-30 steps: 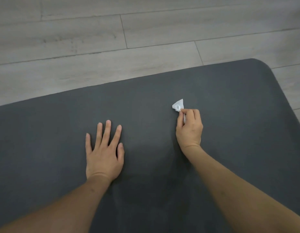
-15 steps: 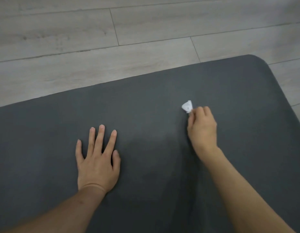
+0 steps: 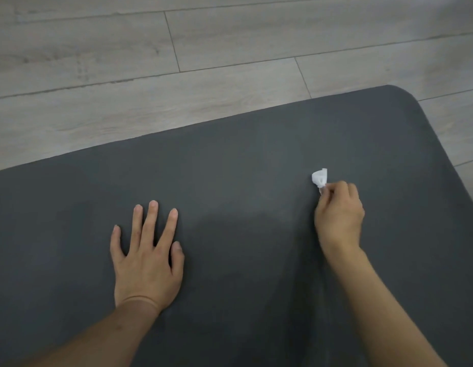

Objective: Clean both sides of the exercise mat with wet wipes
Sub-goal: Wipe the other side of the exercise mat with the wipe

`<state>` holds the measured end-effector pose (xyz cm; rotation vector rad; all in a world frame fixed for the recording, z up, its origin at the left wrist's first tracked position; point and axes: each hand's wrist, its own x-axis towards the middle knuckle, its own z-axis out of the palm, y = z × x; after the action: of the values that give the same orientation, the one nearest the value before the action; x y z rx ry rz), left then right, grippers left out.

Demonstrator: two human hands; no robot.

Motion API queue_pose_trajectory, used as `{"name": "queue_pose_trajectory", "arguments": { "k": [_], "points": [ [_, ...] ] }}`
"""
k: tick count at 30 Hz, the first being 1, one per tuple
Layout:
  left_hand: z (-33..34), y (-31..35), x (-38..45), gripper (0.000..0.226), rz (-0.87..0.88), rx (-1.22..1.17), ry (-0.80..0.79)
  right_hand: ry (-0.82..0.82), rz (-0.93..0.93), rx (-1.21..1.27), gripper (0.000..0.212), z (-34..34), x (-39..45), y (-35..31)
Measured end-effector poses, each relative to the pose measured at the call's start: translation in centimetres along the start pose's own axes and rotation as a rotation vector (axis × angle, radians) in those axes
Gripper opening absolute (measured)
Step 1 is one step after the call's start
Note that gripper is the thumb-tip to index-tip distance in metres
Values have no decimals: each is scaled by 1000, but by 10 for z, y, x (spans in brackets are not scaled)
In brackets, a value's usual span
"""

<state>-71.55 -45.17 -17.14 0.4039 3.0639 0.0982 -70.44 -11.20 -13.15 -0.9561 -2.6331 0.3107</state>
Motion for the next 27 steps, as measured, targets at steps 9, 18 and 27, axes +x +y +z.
{"name": "queue_pose_trajectory", "arguments": {
  "k": [9, 18, 27],
  "points": [
    [0, -2, 0, 63, 6, -21, 12, -280, -591, 139, 8, 19, -116, -101],
    [-1, -1, 0, 62, 7, -13, 3, -85, -212, 102, 9, 22, -92, -89],
    [-2, 0, 1, 62, 6, 1, -6, -103, -150, -24, 14, -6, -16, 4]
  ]
}}
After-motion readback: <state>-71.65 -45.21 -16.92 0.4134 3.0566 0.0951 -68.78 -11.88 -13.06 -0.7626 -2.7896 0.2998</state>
